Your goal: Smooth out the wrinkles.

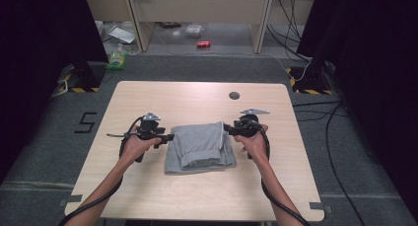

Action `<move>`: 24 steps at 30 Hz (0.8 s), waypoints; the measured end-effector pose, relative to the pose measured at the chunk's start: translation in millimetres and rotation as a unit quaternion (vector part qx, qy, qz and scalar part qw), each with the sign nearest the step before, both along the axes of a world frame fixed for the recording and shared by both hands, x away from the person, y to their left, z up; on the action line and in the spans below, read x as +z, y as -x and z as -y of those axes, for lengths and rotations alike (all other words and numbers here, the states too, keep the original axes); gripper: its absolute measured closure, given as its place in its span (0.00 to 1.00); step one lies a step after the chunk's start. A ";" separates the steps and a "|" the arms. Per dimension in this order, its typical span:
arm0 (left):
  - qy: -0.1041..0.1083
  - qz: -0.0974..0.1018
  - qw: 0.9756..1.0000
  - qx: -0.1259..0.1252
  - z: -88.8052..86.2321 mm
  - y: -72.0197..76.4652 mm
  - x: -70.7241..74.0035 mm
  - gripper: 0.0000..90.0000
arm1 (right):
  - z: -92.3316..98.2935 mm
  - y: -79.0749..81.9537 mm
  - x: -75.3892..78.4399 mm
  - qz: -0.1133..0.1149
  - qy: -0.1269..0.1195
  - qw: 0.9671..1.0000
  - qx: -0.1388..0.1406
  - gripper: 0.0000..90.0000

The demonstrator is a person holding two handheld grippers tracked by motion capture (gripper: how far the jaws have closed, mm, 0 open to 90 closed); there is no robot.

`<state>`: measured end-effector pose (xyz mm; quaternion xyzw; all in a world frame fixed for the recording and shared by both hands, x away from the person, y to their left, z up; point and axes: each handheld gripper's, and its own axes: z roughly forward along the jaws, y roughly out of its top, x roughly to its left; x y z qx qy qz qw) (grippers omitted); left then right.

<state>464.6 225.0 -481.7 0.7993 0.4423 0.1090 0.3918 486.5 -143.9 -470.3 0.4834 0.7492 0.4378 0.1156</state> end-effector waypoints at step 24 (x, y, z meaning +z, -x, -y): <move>0.027 -0.010 0.999 -0.030 -14.1 50.1 -1.6 0.32 | 4.7 45.7 7.2 0.013 0.009 0.999 0.029 0.41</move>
